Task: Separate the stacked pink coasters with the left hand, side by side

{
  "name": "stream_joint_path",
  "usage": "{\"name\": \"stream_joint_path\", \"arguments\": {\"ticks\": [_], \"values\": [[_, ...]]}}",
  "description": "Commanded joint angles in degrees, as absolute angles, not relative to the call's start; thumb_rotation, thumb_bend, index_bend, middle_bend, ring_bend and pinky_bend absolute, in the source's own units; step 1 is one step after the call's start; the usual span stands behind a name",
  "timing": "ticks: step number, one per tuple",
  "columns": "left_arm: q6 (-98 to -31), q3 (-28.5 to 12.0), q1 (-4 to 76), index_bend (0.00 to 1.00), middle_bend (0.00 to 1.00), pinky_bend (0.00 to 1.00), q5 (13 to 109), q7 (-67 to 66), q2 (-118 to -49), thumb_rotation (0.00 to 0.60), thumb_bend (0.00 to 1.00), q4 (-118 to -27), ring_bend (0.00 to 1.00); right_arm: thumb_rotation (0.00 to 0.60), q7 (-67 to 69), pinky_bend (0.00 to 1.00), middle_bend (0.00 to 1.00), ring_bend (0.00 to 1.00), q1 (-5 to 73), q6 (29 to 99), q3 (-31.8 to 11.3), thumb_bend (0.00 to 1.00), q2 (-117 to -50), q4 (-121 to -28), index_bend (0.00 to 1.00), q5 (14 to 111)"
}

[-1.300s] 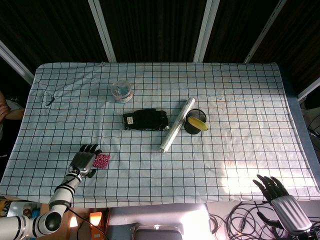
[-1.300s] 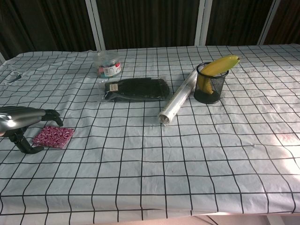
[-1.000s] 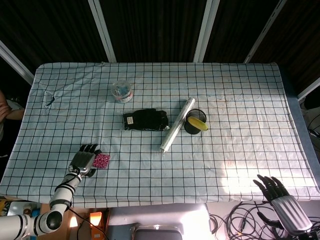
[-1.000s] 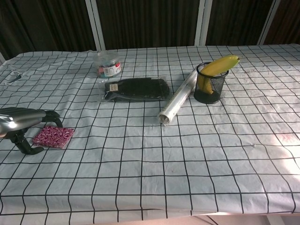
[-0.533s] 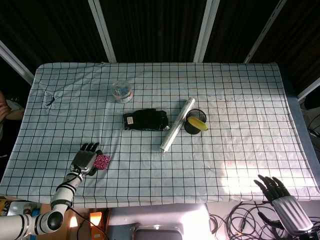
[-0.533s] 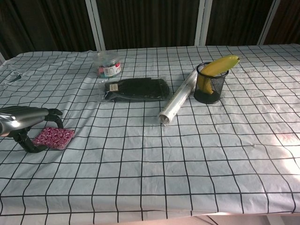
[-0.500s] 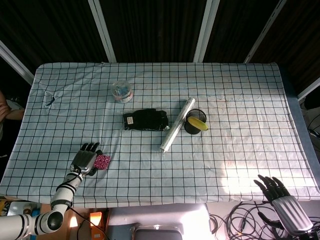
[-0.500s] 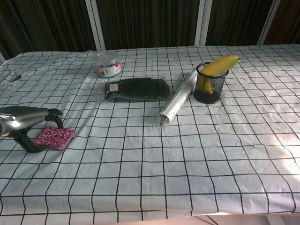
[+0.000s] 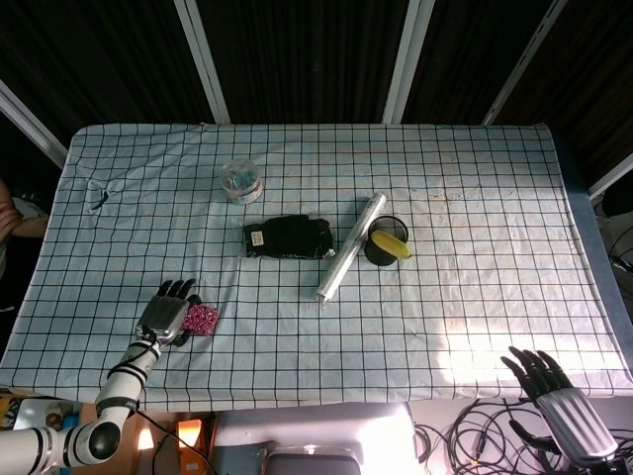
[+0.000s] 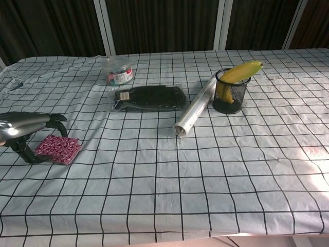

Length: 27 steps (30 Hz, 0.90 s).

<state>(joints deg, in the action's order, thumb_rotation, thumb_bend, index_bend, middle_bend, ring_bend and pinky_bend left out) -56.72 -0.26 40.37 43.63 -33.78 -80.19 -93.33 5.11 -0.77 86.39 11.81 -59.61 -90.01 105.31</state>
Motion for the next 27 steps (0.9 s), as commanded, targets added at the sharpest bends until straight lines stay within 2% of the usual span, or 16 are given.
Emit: {"name": "stream_joint_path", "arguments": {"ticks": [1, 9, 18, 20, 24, 27], "values": [[-57.41, -0.27, 39.96, 0.44, 0.0, 0.0, 44.19, -33.44, -79.35, 0.6, 0.36, -94.21, 0.0, 0.6, 5.03, 0.0, 0.0, 0.0, -0.77, 86.36, 11.82, 0.2, -59.62, -90.03, 0.0, 105.3], [-60.61, 0.19, 37.19, 0.45, 0.0, 0.0, 45.14, -31.56, -74.11, 0.6, 0.36, -96.01, 0.0, 0.6, 4.88, 0.0, 0.0, 0.0, -0.88, 86.49, 11.9, 0.2, -59.63, -90.02, 0.0, 105.41], [-53.81, -0.31, 36.25, 0.43, 0.0, 0.0, 40.46, -26.5, -73.9, 0.6, 0.36, -88.78, 0.0, 0.6, 4.36, 0.0, 0.0, 0.0, -0.8, 86.19, 11.96, 0.2, -59.8, -90.2, 0.0, 105.58], [-52.73, -0.28, 36.15, 0.38, 0.0, 0.0, 40.11, -25.84, -74.42, 0.6, 0.37, -87.14, 0.0, 0.6, 4.24, 0.0, 0.0, 0.0, -0.73, 86.0, 11.99, 0.2, -59.82, -90.25, 0.0, 105.6], [-50.94, -0.32, 35.79, 0.13, 0.0, 0.0, 41.32, -23.98, -75.74, 0.6, 0.37, -84.24, 0.0, 0.6, 3.99, 0.0, 0.0, 0.0, -0.42, 85.27, 11.88, 0.2, -59.85, -90.57, 0.0, 105.23], [-51.26, -0.05, 35.56, 0.1, 0.0, 0.0, 42.45, -24.14, -75.48, 0.6, 0.37, -85.11, 0.0, 0.6, 3.87, 0.0, 0.0, 0.0, -0.41, 85.19, 11.92, 0.2, -59.83, -90.69, 0.0, 105.22]]}}
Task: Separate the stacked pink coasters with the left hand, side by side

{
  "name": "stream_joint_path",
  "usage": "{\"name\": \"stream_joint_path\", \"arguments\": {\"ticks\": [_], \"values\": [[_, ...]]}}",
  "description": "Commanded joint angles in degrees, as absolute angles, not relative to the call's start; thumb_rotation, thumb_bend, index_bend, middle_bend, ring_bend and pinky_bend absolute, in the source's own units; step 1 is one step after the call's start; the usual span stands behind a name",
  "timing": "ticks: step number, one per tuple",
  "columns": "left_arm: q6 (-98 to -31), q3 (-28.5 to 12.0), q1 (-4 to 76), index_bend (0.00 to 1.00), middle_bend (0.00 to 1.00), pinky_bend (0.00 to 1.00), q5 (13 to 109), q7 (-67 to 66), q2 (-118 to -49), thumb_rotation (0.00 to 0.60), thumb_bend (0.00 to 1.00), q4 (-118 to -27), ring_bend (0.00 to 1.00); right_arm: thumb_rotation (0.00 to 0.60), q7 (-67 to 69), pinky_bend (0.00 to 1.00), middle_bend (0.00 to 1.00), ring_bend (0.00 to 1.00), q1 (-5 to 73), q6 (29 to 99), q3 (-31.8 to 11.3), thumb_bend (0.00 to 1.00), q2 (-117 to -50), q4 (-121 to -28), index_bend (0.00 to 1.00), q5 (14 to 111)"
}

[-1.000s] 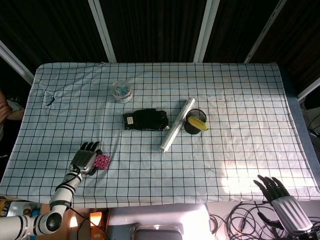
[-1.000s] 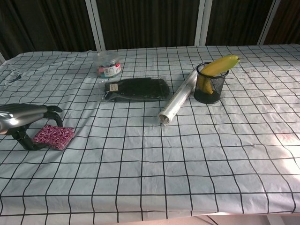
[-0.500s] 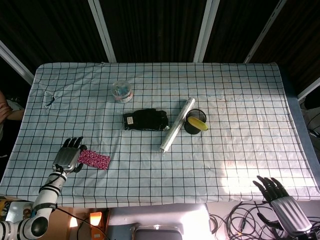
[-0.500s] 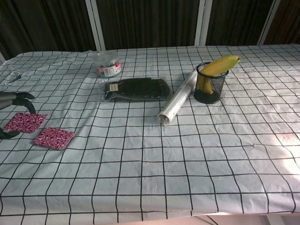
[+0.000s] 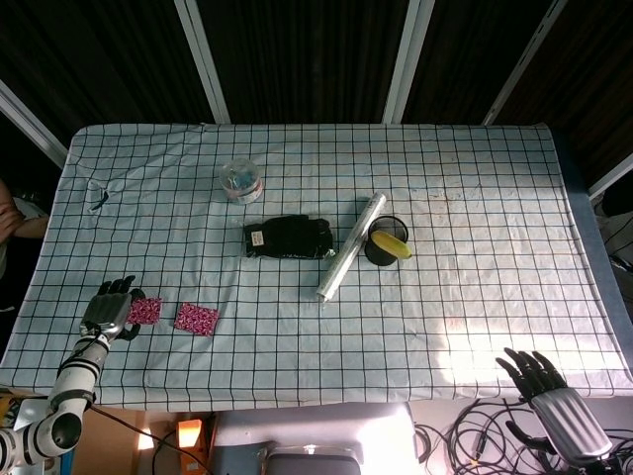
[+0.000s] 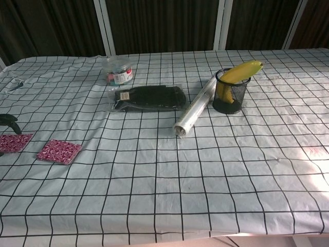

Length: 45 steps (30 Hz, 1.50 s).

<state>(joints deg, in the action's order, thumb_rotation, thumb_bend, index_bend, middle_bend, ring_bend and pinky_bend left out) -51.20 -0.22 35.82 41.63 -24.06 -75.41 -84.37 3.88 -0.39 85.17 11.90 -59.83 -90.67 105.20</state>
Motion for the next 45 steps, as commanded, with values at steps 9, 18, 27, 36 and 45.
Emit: {"name": "stream_joint_path", "arguments": {"ticks": [9, 18, 27, 36, 45], "values": [[-54.22, 0.2, 35.45, 0.08, 0.0, 0.0, 45.72, -26.16, -74.15, 0.6, 0.37, -91.78, 0.0, 0.6, 4.58, 0.0, 0.0, 0.0, -0.47, 85.82, 12.08, 0.2, -59.59, -90.51, 0.0, 105.67], [-56.32, -0.34, 36.92, 0.16, 0.0, 0.0, 48.55, -29.93, -76.65, 0.6, 0.37, -95.26, 0.0, 0.6, 5.04, 0.0, 0.0, 0.0, -0.48, 86.18, 12.23, 0.2, -59.43, -90.35, 0.0, 106.04], [-55.93, -0.27, 38.76, 0.18, 0.0, 0.0, 44.95, -34.24, -79.92, 0.6, 0.36, -93.78, 0.0, 0.6, 6.02, 0.0, 0.0, 0.0, -0.87, 87.2, 12.36, 0.2, -59.11, -89.89, 0.0, 106.17], [-55.67, -0.14, 39.15, 0.19, 0.0, 0.0, 43.38, -34.78, -80.44, 0.6, 0.36, -92.88, 0.0, 0.6, 5.98, 0.0, 0.0, 0.0, -0.88, 87.16, 12.34, 0.2, -59.2, -89.71, 0.0, 106.22], [-55.22, 0.08, 39.14, 0.21, 0.0, 0.0, 43.53, -34.0, -80.69, 0.6, 0.37, -92.01, 0.0, 0.6, 5.55, 0.0, 0.0, 0.0, -0.74, 86.67, 12.26, 0.2, -59.33, -89.94, 0.0, 106.04]]}}
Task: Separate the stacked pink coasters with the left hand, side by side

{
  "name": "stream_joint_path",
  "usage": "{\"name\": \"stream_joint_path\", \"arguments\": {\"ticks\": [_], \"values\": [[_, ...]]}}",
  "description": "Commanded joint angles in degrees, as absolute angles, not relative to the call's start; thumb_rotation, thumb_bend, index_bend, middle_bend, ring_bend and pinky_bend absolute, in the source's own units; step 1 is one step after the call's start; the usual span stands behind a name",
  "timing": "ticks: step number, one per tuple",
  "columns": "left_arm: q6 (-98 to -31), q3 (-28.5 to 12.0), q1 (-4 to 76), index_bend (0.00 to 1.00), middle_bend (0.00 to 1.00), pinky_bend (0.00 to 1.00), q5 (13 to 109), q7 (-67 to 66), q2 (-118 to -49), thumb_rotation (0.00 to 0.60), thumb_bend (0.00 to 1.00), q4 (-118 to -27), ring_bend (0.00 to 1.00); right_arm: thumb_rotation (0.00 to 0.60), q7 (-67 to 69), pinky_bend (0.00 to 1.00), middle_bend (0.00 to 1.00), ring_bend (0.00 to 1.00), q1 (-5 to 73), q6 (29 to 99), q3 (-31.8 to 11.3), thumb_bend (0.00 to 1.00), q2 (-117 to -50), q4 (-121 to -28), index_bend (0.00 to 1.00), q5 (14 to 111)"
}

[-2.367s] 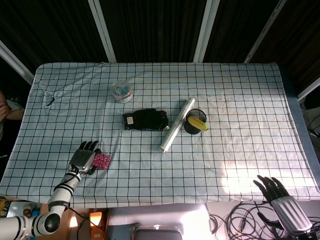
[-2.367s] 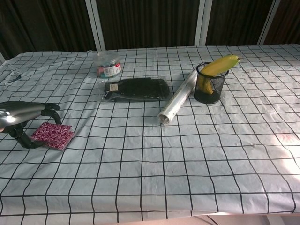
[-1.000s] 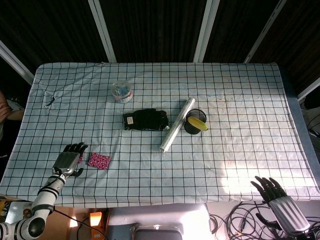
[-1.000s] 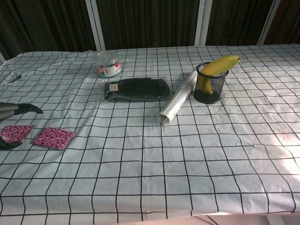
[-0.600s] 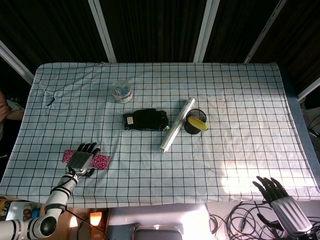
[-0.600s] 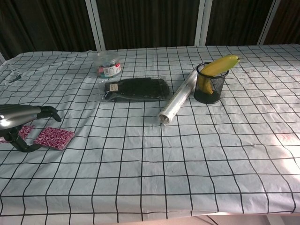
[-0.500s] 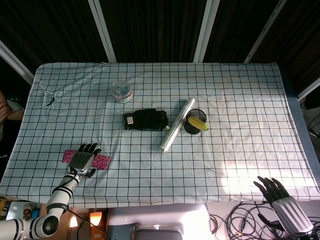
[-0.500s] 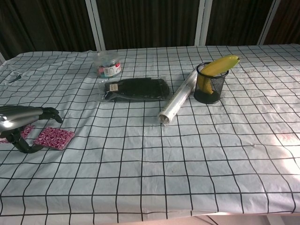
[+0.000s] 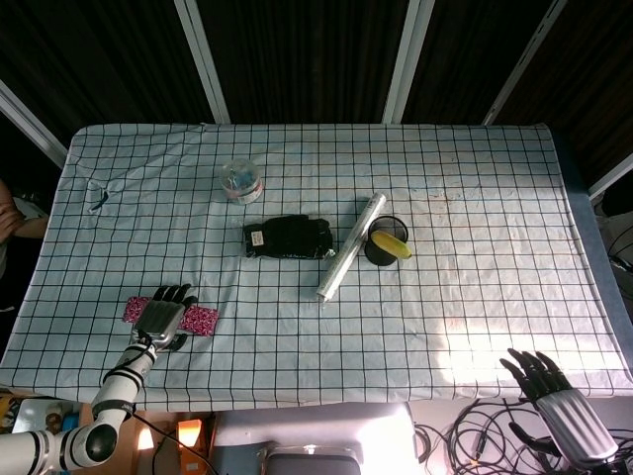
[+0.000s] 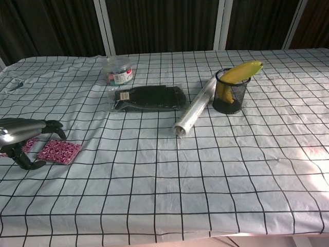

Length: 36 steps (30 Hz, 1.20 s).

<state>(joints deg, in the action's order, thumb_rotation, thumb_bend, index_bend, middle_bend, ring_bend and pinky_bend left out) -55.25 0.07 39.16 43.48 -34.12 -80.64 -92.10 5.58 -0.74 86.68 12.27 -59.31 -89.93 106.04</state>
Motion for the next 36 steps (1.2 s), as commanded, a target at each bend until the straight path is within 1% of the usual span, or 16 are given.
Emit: {"name": "stream_joint_path", "arguments": {"ticks": [1, 13, 18, 22, 29, 36], "values": [[-55.16, 0.11, 39.14, 0.22, 0.0, 0.0, 43.55, -33.92, -80.72, 0.6, 0.37, -91.92, 0.0, 0.6, 5.52, 0.0, 0.0, 0.0, -0.75, 86.67, 12.26, 0.2, -59.33, -89.95, 0.0, 106.03], [-54.4, 0.22, 39.34, 0.25, 0.0, 0.0, 43.68, -33.33, -81.59, 0.6, 0.36, -90.77, 0.0, 0.6, 5.58, 0.0, 0.0, 0.0, -0.86, 86.78, 12.25, 0.2, -59.34, -89.88, 0.0, 105.89], [-54.49, 0.12, 39.32, 0.37, 0.0, 0.0, 43.7, -33.03, -81.76, 0.6, 0.37, -90.51, 0.0, 0.6, 5.59, 0.0, 0.0, 0.0, -0.88, 86.82, 12.26, 0.2, -59.34, -89.87, 0.0, 105.95], [-54.75, -0.06, 39.1, 0.44, 0.0, 0.0, 44.21, -32.31, -81.94, 0.6, 0.37, -90.17, 0.0, 0.6, 5.57, 0.0, 0.0, 0.0, -0.91, 86.82, 12.29, 0.2, -59.37, -89.84, 0.0, 105.97], [-54.93, -0.62, 38.41, 0.51, 0.0, 0.0, 45.77, -29.94, -82.21, 0.6, 0.36, -89.26, 0.0, 0.6, 5.51, 0.0, 0.0, 0.0, -0.96, 86.91, 12.3, 0.2, -59.37, -89.86, 0.0, 106.02], [-54.55, -0.87, 37.44, 0.61, 0.0, 0.0, 48.4, -26.75, -81.61, 0.6, 0.36, -88.46, 0.0, 0.6, 5.42, 0.0, 0.0, 0.0, -0.97, 86.86, 12.22, 0.2, -59.44, -89.85, 0.0, 105.91]]}}
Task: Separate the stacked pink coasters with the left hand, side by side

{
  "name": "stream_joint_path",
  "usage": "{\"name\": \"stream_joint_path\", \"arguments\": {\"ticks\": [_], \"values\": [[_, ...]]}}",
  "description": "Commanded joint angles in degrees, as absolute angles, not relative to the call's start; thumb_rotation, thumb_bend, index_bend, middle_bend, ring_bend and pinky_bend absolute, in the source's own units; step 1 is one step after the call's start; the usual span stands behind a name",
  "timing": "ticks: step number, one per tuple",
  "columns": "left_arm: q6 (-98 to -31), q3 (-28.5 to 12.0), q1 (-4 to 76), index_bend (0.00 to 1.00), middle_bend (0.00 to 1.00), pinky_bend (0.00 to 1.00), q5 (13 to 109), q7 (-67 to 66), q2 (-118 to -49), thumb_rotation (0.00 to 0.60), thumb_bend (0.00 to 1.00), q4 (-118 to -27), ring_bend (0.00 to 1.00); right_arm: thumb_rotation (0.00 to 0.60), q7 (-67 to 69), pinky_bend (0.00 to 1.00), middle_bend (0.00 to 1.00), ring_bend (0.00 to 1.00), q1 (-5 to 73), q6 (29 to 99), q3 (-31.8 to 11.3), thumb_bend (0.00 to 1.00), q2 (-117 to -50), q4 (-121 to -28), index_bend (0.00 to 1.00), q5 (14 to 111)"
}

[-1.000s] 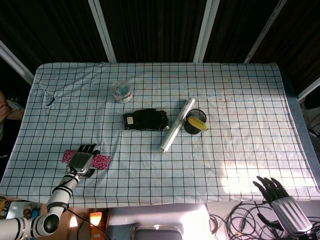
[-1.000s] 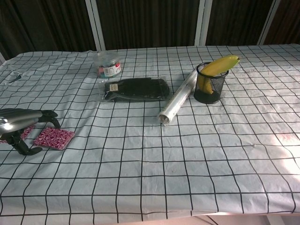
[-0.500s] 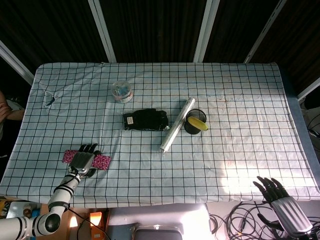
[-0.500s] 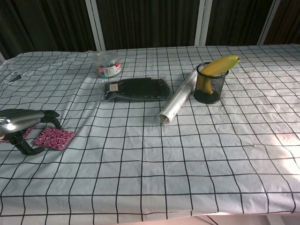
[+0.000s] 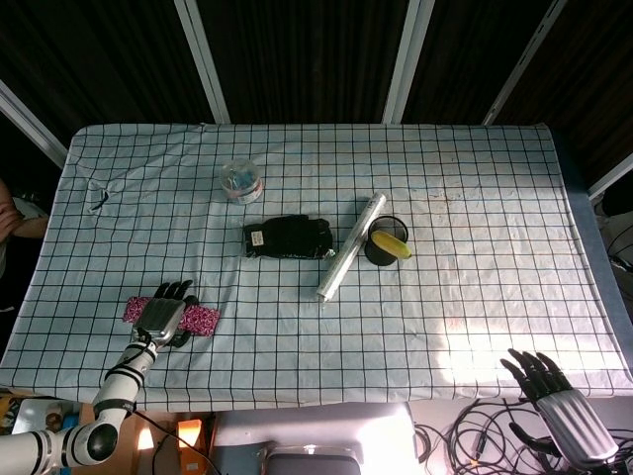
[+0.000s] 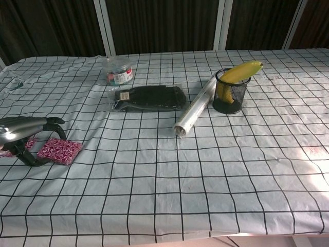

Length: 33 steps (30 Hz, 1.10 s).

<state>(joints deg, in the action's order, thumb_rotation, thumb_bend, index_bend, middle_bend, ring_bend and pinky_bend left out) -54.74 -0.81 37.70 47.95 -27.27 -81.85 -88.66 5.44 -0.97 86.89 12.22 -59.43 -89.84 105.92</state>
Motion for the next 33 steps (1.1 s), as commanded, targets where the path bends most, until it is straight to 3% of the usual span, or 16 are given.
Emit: {"name": "stream_joint_path", "arguments": {"ticks": [1, 9, 18, 26, 29, 33], "values": [[-54.46, -0.89, 37.33, 0.62, 0.01, 0.0, 48.67, -26.41, -81.48, 0.6, 0.36, -88.38, 0.0, 0.6, 5.33, 0.0, 0.0, 0.0, -0.96, 86.82, 12.22, 0.2, -59.47, -89.87, 0.0, 105.92], [-55.88, -0.93, 36.09, 0.63, 0.01, 0.0, 51.42, -24.76, -79.45, 0.6, 0.36, -89.83, 0.0, 0.6, 5.0, 0.0, 0.0, 0.0, -0.87, 86.44, 12.2, 0.2, -59.56, -90.0, 0.0, 105.77], [-59.76, 1.39, 31.9, 0.63, 0.01, 0.0, 56.95, -21.86, -72.32, 0.6, 0.36, -95.09, 0.0, 0.6, 4.74, 0.0, 0.0, 0.0, -0.91, 86.39, 12.14, 0.2, -59.58, -90.15, 0.0, 105.61], [-59.46, 4.1, 28.37, 0.6, 0.01, 0.0, 60.23, -18.59, -71.87, 0.6, 0.36, -91.93, 0.0, 0.6, 4.12, 0.0, 0.0, 0.0, -0.65, 85.72, 12.07, 0.2, -59.75, -90.52, 0.0, 105.52], [-58.19, 4.45, 27.95, 0.52, 0.01, 0.0, 60.34, -18.23, -73.01, 0.6, 0.36, -89.78, 0.0, 0.6, 3.79, 0.0, 0.0, 0.0, -0.51, 85.36, 12.07, 0.2, -59.85, -90.67, 0.0, 105.52], [-56.76, 4.38, 27.75, 0.28, 0.0, 0.0, 59.71, -18.28, -73.55, 0.6, 0.35, -88.84, 0.0, 0.6, 3.7, 0.0, 0.0, 0.0, -0.46, 85.28, 12.04, 0.2, -59.85, -90.77, 0.0, 105.46]]}}
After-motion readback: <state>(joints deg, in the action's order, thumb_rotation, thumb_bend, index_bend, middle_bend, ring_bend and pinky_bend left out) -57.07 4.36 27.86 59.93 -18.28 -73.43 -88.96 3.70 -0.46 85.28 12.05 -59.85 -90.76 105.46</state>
